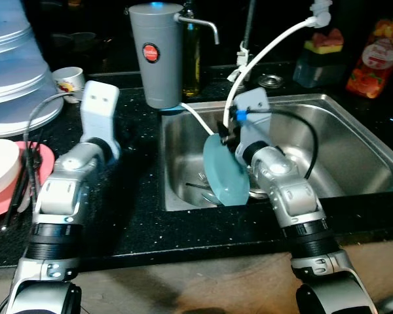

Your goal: Kitchen organization

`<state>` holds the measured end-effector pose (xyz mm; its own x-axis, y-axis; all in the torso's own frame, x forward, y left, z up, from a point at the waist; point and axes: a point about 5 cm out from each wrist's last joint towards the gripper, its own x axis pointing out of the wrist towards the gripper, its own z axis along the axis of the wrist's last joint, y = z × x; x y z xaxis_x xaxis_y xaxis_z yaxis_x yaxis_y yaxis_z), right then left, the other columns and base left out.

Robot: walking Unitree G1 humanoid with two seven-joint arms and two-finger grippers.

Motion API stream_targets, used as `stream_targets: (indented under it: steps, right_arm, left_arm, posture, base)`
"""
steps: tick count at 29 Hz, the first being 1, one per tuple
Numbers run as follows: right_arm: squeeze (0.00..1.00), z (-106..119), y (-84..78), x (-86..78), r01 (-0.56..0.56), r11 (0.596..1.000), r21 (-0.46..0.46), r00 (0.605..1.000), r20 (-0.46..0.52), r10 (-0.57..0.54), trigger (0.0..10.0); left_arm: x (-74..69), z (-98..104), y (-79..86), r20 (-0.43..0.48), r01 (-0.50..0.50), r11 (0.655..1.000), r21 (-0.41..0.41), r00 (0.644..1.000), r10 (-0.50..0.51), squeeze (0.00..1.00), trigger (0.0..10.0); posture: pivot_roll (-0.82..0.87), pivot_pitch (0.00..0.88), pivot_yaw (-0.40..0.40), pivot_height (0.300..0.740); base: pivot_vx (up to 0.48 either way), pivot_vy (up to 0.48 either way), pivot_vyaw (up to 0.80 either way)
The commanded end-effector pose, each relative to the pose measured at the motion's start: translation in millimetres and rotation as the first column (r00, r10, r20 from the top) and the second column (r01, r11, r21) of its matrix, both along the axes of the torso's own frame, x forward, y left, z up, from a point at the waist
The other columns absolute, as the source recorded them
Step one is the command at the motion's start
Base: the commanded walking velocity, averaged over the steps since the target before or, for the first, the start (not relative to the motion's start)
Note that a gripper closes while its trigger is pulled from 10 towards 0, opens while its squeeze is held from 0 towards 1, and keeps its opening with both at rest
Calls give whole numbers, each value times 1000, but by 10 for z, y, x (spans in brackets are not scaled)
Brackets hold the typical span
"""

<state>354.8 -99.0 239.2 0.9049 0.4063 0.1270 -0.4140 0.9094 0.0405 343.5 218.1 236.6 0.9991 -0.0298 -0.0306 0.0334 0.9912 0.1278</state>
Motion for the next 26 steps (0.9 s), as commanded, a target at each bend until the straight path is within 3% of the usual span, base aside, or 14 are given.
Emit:
stream_targets:
  steps: [1,2,3,4,5,9,12,13,14,15,16,19,26]
  right_arm:
    - [0,61,5,-9,-26,999,35,1000,3,26,10000]
    - [0,60,23,-17,-43,999,27,999,0,43,10000]
    - [0,57,32,-24,-51,998,19,999,-2,51,10000]
    - [0,52,53,-39,-69,998,10,998,-2,69,10000]
    - [0,47,80,-58,-90,996,5,996,1,90,10000]
    - [0,69,249,-195,-244,970,-20,968,52,245,10000]
    - [0,78,292,-232,-281,959,-22,957,63,282,10000]
    - [0,84,303,-243,-292,956,-22,954,66,293,10000]
    - [0,84,303,-243,-292,956,-22,954,66,293,10000]
    - [0,91,311,-249,-300,954,-22,951,69,301,10000]
    - [0,96,316,-252,-306,952,-21,949,71,307,10000]
    - [0,97,318,-252,-311,950,-22,948,71,311,10000]
    - [0,36,288,-202,-261,964,-48,964,31,263,10000]
  left_arm:
    - [-5,-44,58,-35,-27,1000,10,999,27,0,10000]
    - [-17,-27,123,-40,-50,998,28,998,51,322,10000]
    - [-25,-18,152,-42,-64,997,36,997,65,467,10000]
    - [-38,-5,176,-41,-73,996,42,996,74,922,10000]
    - [-53,12,181,-32,-73,997,37,997,75,1000,10000]
    - [-105,47,74,-8,-19,999,28,1000,19,1000,10000]
    - [-138,34,-10,-9,50,998,31,999,-49,1000,10000]
    - [-149,16,-21,-17,57,997,43,998,-56,404,10000]
    - [-149,16,-21,-17,57,997,43,998,-56,404,10000]
    - [-157,6,-26,-19,60,997,50,998,-60,39,10000]
    - [-160,10,-21,-11,57,997,55,998,-57,0,10000]
    - [-161,64,11,18,36,999,22,999,-37,0,10000]
    - [-145,112,15,32,36,998,46,999,-38,0,10000]
  posture:
    - [6,0,21,740]
    - [10,0,21,740]
    - [10,0,21,740]
    - [13,0,19,740]
    - [16,0,18,740]
    - [25,0,16,740]
    - [25,0,15,740]
    - [29,0,15,740]
    - [29,0,15,740]
    - [30,0,15,740]
    - [30,0,15,740]
    - [32,0,16,740]
    - [35,0,21,740]
  base:
    - [0,0,0]
    - [0,0,0]
    - [0,0,0]
    - [0,0,0]
    - [0,0,0]
    - [0,0,0]
    - [0,0,0]
    - [0,0,0]
    - [0,0,0]
    - [0,0,0]
    - [0,0,0]
    - [0,0,0]
    - [0,0,0]
